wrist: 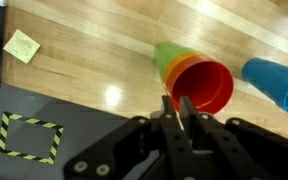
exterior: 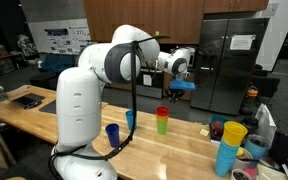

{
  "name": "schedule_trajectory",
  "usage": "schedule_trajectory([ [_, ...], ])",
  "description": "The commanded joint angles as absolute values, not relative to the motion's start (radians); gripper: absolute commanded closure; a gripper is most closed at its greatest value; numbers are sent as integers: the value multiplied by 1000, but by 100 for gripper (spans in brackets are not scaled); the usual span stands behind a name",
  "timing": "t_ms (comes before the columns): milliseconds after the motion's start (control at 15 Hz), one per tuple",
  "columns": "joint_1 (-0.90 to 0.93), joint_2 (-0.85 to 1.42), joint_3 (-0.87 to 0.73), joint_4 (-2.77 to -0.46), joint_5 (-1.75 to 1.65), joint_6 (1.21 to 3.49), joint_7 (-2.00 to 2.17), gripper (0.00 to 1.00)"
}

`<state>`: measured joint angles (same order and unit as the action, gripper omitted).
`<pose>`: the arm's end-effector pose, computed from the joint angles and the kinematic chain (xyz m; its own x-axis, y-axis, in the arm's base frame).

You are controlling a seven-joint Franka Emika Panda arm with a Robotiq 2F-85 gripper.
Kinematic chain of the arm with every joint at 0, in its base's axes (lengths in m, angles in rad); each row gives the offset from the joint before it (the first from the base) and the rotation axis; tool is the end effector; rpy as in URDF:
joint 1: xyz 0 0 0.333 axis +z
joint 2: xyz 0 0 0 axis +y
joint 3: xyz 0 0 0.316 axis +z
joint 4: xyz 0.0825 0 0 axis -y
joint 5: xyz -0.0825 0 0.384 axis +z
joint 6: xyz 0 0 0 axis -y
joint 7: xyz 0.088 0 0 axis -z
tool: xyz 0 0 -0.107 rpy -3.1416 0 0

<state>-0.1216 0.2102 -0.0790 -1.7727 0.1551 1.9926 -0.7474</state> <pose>0.6108 -0.1116 0.4414 0.8825 0.4615 0.0902 0.4686 -0.8791 -0.0872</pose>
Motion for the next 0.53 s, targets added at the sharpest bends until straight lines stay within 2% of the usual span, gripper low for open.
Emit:
schedule_trajectory([
  [0,-132,205,-68,-1759,139,1971,-730,54],
  [467,-114,185,-45,-1787,122,1984,-736,7],
])
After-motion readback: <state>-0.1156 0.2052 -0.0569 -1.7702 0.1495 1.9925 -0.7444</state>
